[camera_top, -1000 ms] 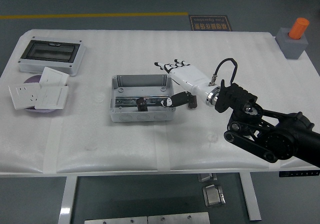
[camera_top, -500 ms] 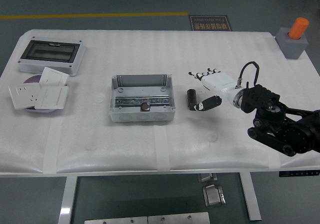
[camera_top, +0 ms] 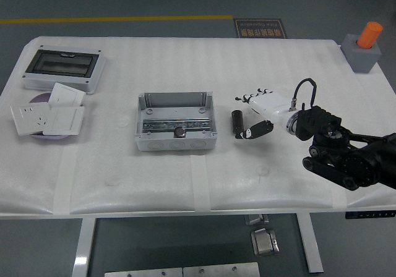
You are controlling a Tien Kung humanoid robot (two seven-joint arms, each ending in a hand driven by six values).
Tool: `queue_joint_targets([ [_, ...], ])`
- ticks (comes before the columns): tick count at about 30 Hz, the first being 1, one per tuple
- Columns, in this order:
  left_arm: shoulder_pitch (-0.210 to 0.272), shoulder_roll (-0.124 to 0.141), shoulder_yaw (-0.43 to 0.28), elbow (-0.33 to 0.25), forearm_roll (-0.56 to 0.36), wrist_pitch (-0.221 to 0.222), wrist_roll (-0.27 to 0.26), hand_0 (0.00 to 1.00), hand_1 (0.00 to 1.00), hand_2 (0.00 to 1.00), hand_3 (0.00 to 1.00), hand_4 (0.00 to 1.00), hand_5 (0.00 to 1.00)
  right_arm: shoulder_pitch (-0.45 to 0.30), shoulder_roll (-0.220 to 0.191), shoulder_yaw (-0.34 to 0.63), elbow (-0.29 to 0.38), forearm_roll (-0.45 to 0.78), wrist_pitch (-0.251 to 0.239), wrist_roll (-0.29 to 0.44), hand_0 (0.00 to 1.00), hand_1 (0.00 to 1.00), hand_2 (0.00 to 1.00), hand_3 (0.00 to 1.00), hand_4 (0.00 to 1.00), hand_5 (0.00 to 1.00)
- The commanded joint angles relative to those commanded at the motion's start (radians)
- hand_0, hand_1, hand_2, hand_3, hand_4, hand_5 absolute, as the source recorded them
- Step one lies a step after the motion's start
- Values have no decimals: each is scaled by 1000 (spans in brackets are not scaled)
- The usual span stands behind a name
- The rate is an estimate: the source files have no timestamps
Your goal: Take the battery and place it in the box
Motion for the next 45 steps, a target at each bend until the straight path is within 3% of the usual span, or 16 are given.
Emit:
queue_joint_targets([
  [4,-4,1,7,0,-7,-1,-3,630,653,545,616,581,463,-1,12,-9,-13,11,-6,1,988,830,828,914,961,562],
  [5,-5,1,9,0,-10,-1,-4,630,653,546,617,578,466,-2,15,-12,-15,15,-7,2,979,822,816,901,893,507],
  [10,-8,3,17,0,-19,0,-9,630,653,546,617,578,466,-5,28,-19,-24,26,-11,4,979,822,816,901,893,507],
  [11,-8,4,19,0,-21,0,-10,629,652,545,617,576,470,-6,29,-19,-25,27,-12,4,973,813,809,892,802,431],
  [30,-19,2,61,0,-61,5,-35,629,651,523,617,572,485,-21,43,-32,-50,53,-32,18,960,790,800,872,774,411],
  [45,-14,1,49,0,-52,15,-45,624,647,526,619,567,494,-21,22,-1,-16,33,-60,20,943,770,781,857,747,406],
])
